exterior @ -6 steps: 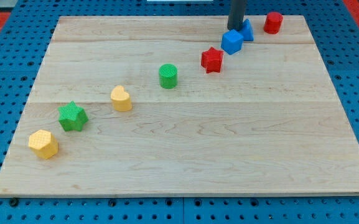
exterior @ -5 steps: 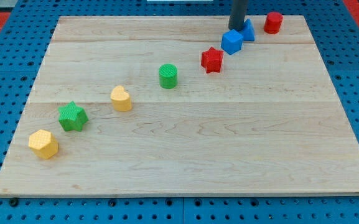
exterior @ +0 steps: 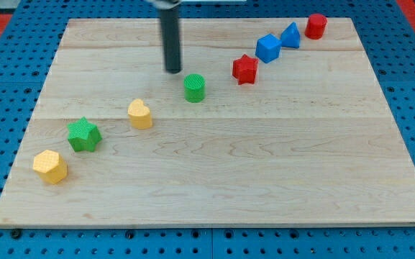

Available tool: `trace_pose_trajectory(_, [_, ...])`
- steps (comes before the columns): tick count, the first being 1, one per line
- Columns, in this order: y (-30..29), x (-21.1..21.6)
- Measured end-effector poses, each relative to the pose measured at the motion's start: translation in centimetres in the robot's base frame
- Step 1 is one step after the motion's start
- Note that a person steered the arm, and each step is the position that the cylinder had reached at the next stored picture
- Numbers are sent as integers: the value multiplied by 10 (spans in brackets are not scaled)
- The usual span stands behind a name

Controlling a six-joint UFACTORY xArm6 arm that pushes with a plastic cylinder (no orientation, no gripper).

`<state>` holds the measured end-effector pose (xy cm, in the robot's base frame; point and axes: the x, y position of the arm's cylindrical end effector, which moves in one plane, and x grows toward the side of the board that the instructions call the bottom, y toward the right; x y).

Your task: Slightly move the yellow hexagon diagonally below the green star

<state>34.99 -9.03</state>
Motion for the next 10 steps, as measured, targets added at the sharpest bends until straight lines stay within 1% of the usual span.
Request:
trace_pose_trajectory(1, [-93, 18])
trace_pose_trajectory(2, [-176, 83])
trace_pose_trajectory(3, [-214, 141])
trace_pose_trajectory(4, [-214, 145])
trace_pose_trajectory(5, [-206, 220])
trace_pose_trajectory(6, [-174, 267])
trace_pose_trajectory(7, [-122, 257])
trace_pose_trajectory(8, [-119, 231])
trace_pose_trajectory(9, [-119, 222])
trace_pose_trajectory(10, [-98, 220])
